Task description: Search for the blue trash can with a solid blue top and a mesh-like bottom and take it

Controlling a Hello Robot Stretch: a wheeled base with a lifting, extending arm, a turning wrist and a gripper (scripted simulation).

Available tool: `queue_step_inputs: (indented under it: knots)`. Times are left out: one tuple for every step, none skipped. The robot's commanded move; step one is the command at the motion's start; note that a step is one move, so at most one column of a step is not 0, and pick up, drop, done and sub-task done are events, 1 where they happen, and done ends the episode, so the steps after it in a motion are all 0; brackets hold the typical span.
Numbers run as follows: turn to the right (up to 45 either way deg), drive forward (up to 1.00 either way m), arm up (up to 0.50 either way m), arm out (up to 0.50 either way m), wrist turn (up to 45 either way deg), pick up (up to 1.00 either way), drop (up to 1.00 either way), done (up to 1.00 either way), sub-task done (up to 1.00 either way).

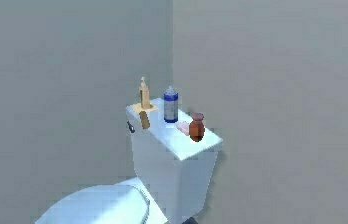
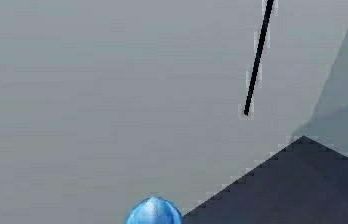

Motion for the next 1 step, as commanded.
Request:
queue_step_inputs:
  knots:
    - [0.0,0.00,0.00,0.00,0.0,0.00,0.00,1.00,0.00]
